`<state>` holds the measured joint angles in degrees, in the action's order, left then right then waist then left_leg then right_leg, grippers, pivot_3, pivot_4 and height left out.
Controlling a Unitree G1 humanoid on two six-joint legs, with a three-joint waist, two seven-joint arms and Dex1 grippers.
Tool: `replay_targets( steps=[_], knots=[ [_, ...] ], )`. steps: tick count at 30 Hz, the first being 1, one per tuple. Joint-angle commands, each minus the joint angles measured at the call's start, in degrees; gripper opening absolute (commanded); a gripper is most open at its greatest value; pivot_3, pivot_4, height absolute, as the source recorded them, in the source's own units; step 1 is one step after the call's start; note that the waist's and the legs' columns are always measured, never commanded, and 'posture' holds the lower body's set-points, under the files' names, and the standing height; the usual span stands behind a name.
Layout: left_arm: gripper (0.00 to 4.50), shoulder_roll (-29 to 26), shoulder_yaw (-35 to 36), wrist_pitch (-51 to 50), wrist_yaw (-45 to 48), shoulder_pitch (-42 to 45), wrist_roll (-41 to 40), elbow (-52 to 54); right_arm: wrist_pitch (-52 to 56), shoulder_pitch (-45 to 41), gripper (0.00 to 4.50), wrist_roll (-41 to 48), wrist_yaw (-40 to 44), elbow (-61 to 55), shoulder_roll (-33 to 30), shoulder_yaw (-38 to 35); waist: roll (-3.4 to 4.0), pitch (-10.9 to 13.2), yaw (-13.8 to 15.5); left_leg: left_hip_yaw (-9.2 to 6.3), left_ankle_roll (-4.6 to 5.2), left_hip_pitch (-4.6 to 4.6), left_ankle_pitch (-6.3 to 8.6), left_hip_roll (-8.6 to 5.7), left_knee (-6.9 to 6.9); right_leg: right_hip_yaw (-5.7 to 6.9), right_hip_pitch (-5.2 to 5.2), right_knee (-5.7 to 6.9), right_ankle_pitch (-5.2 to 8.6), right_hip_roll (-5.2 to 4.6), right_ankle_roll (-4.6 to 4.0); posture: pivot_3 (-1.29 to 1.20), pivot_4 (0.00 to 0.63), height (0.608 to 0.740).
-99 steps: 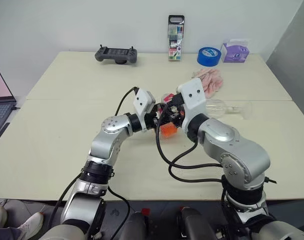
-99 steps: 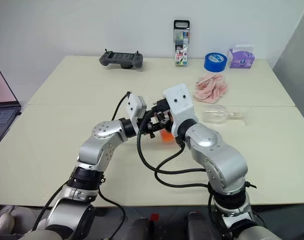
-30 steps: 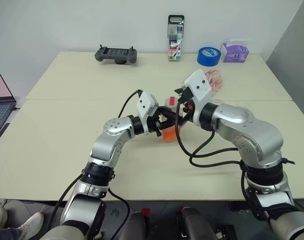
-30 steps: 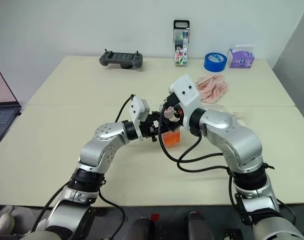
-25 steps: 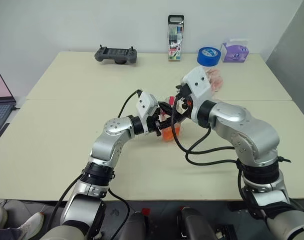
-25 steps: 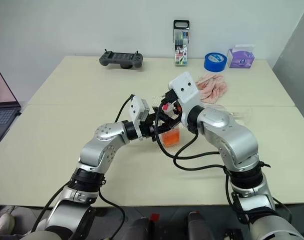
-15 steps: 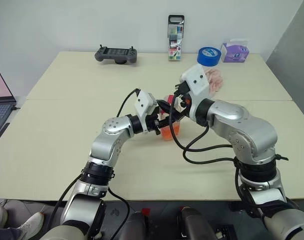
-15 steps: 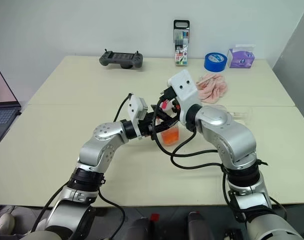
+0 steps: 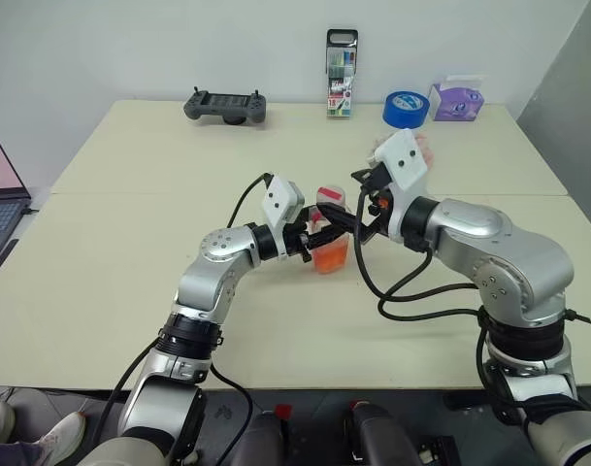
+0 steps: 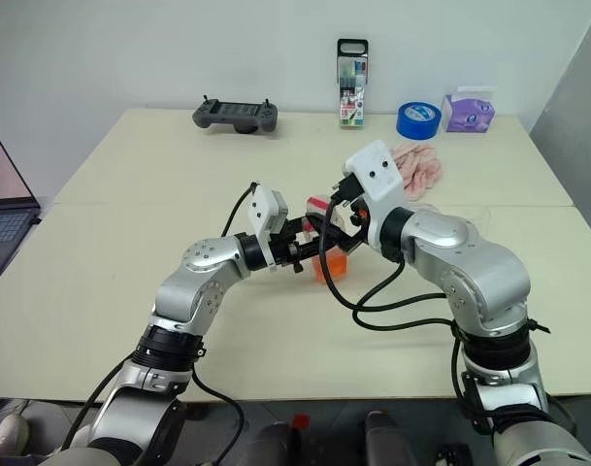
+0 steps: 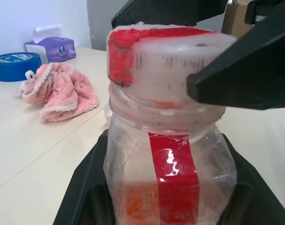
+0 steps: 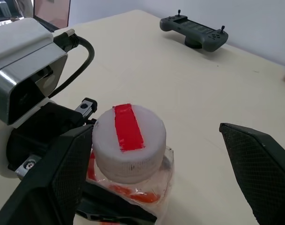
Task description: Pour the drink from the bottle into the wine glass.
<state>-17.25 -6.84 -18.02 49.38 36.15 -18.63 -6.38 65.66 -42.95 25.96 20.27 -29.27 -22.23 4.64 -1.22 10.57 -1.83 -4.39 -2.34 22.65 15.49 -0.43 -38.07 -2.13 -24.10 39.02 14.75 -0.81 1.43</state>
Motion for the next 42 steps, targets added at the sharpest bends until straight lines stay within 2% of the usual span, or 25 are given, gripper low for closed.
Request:
replay_targets(
  steps=[1, 9, 13, 19, 31, 42],
  knots=[
    [1.89, -0.2, 0.9, 1.3, 0.0, 0.8, -0.2, 1.7, -0.5, 0.7, 4.50, 1.6, 1.4, -3.5, -0.9, -1.5, 0.00, 0.0, 0.0, 0.00, 0.00, 0.00, 0.00, 0.00, 0.00, 0.00, 0.00, -0.01, 0.00, 0.00, 0.00, 0.00, 0.150, 0.740],
    [1.89, -0.1, 1.0, 1.5, -0.1, 1.3, -0.2, 1.2, -0.3, 0.7, 4.50, 6.2, 3.5, -5.9, -0.5, -3.3, 0.00, 0.0, 0.0, -0.01, 0.00, -0.01, 0.00, 0.00, 0.00, 0.01, 0.01, 0.00, 0.00, 0.02, 0.00, 0.00, 0.150, 0.740],
    [1.89, -0.2, 1.1, 1.5, -0.1, 1.3, -0.2, 1.1, -0.6, -0.6, 4.50, 2.2, -2.4, -3.3, 2.4, -1.9, 0.00, 0.0, 0.0, -0.01, 0.00, -0.02, 0.00, 0.01, 0.00, 0.00, 0.01, 0.02, 0.00, 0.02, 0.00, 0.00, 0.150, 0.740],
    [1.89, 0.2, 0.9, 1.4, -0.3, 1.5, -0.2, 1.1, -2.8, 0.0, 4.50, -0.7, -4.8, -1.2, 5.1, 1.3, 0.00, 0.0, 0.0, 0.00, 0.00, 0.00, -0.01, 0.01, 0.00, -0.01, 0.00, 0.00, 0.00, 0.01, 0.00, 0.00, 0.150, 0.740],
    [1.89, 0.3, 0.9, 1.5, -0.3, 0.8, -0.1, 1.9, -9.1, -3.6, 4.50, -6.4, -5.7, 9.0, 8.7, 3.6, 0.00, 0.0, 0.0, 0.00, 0.01, -0.01, -0.01, 0.01, 0.01, 0.00, -0.01, 0.00, 0.00, 0.03, 0.00, 0.00, 0.150, 0.740],
    [1.89, 0.2, 1.3, 1.6, -0.7, 0.1, 0.0, 2.3, -7.5, -2.1, 4.50, -6.5, -4.0, 7.7, 7.1, 1.5, 0.00, 0.0, 0.0, 0.00, 0.01, -0.01, -0.01, 0.01, 0.01, 0.00, -0.02, 0.01, 0.00, 0.02, 0.00, 0.00, 0.150, 0.740]
  ],
)
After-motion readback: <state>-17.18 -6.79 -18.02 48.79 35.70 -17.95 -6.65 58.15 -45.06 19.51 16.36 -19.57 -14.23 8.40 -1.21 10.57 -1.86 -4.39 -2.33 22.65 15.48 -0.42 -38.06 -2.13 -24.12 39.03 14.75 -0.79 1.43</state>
